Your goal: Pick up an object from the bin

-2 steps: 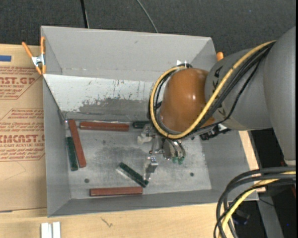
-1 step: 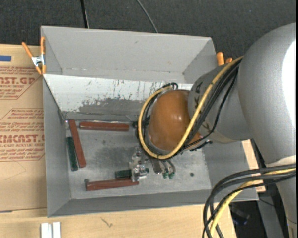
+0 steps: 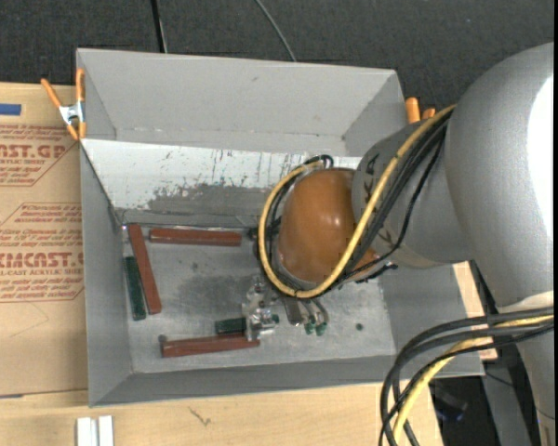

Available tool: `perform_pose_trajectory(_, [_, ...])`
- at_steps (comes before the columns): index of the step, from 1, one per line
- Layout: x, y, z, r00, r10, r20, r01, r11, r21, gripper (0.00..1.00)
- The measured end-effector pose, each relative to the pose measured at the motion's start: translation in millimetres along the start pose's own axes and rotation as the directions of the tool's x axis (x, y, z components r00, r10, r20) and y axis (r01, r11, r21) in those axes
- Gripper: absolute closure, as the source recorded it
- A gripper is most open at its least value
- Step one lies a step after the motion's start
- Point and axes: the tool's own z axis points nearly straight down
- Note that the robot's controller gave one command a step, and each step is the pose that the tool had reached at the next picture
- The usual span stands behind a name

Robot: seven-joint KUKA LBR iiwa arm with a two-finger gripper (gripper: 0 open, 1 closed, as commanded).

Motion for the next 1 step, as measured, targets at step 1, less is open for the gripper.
perform_pose_trajectory(1, [-30.2,9.7,-128.9,0.999,-0.045,-0.024,0.045,0.999,0.000,1.00])
